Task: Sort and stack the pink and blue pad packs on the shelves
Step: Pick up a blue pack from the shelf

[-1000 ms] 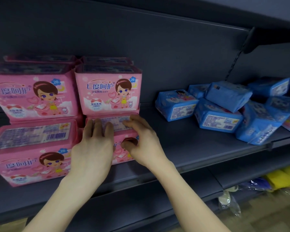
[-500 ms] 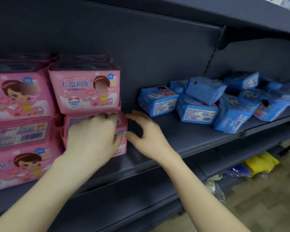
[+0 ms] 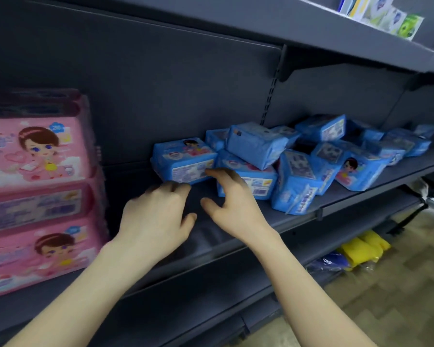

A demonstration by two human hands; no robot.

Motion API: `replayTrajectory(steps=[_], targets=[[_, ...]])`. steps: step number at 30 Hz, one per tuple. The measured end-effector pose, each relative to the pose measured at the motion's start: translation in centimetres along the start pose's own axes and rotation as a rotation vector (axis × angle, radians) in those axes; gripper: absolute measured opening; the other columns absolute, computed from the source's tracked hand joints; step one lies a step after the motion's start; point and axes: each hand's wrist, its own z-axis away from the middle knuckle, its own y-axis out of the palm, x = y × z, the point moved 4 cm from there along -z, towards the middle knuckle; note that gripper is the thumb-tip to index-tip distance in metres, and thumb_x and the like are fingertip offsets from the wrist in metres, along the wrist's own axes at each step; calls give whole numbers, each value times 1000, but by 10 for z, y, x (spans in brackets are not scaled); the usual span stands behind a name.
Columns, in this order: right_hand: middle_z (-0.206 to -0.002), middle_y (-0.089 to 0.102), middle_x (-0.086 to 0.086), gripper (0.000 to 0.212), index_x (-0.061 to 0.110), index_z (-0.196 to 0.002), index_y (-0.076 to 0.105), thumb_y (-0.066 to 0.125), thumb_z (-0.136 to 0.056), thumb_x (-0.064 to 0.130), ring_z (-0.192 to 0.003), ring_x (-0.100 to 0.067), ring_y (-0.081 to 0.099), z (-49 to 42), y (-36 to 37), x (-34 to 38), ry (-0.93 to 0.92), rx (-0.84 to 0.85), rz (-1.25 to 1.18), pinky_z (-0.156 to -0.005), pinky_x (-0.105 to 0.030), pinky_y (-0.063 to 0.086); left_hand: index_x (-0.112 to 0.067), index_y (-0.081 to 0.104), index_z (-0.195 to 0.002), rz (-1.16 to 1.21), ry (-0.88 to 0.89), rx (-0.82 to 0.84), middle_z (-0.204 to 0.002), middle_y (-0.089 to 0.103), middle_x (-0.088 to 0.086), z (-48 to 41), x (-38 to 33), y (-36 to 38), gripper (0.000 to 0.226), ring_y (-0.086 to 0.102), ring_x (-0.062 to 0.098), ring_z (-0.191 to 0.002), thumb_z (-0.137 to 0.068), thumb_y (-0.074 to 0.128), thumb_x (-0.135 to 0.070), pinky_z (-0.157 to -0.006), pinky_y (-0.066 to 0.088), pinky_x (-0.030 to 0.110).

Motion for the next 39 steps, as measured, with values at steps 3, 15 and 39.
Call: replayTrajectory(steps=[3, 15, 39], targets=[[-138, 43, -11, 57, 16, -134, 47, 62, -79, 22, -129, -32, 34, -10, -22, -37, 10, -53, 147, -105, -44, 31, -29, 25, -142, 43, -21, 39, -142, 36, -6, -22, -25, 20, 60, 43, 19, -125, -89, 47, -47, -83, 44, 30], [-155, -9, -6, 76, 38, -145, 9, 56, -86, 33, -141, -35, -13, -34, -61, -134, 69, 92, 555, -100, -73, 9, -31, 5, -148, 211, -194, 124, -156, 3, -1, -95, -87, 94, 82, 8, 23, -142, -85, 56, -48, -110, 28, 43], [-129, 53, -25, 94, 35, -128, 53, 89, -41, 40, -103, -48, 59, -50, -40, -146, 78, -277, 732, -70, -73, 38, -47, 17, -143, 101, -288, 237, -155, 2, -19, -154, -4, 104, 102, 0, 17, -142, -56, 62, -77, -102, 17, 67]])
